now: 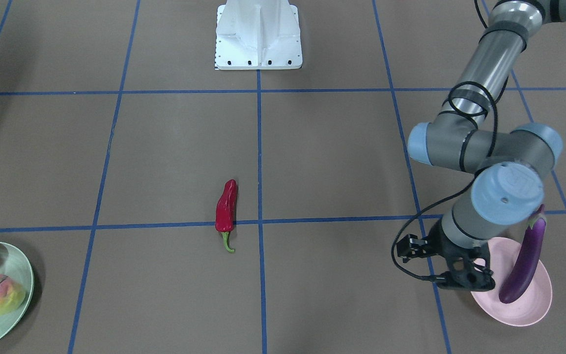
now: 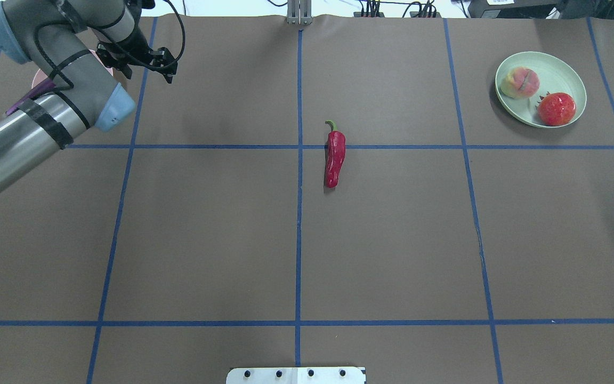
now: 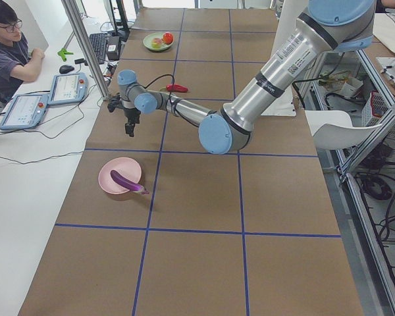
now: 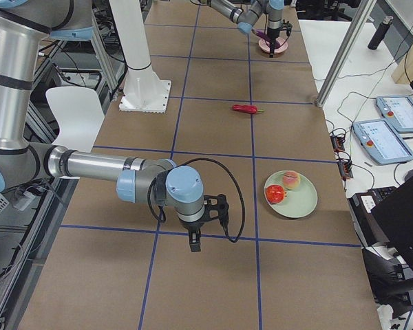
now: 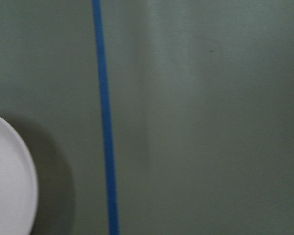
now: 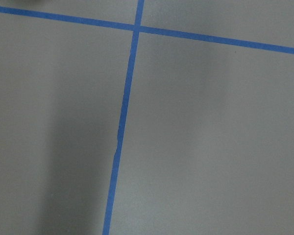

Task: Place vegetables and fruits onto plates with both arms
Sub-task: 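Move the left gripper over to the red chili pepper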

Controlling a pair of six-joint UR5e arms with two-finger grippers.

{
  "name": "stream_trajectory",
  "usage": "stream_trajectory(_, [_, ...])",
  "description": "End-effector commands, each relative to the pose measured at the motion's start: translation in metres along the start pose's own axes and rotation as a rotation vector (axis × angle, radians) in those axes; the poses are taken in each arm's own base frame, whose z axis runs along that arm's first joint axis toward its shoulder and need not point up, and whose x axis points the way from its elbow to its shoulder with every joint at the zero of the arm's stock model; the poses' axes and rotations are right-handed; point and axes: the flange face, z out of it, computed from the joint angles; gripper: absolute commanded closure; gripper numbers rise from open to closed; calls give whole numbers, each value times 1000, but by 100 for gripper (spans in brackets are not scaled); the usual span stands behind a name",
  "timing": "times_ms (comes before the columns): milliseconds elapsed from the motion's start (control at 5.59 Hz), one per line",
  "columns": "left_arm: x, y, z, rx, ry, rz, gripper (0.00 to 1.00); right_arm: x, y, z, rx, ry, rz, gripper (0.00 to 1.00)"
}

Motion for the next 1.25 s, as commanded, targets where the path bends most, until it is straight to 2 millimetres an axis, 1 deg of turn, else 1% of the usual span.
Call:
stream_trajectory(0, [172,87,-13,-53,155,-172,0,0,0,0,0,0,-1,0])
stream_trajectory(179, [249,121,-21,-33,191,-159,0,0,1,0,-1,0,-2,0])
stream_trajectory(358, [311,140,-10,11,173,-123,0,0,1,0,-1,-1,-2,0])
stream_trajectory(536, [371,149,-6,0,161,-103,0,0,1,0,-1,-1,0,0])
stream_trajectory(715, [382,156,-2,33,145,-97,2,0,0,1,-1,-1,1,0])
stream_trajectory(894, [375,150,10,66,111,-105,9,0,0,1,-1,-1,1,0])
stream_trajectory(1073, [366,144,28,87,74,-108,9,0,1,1,-3,-2,1,0])
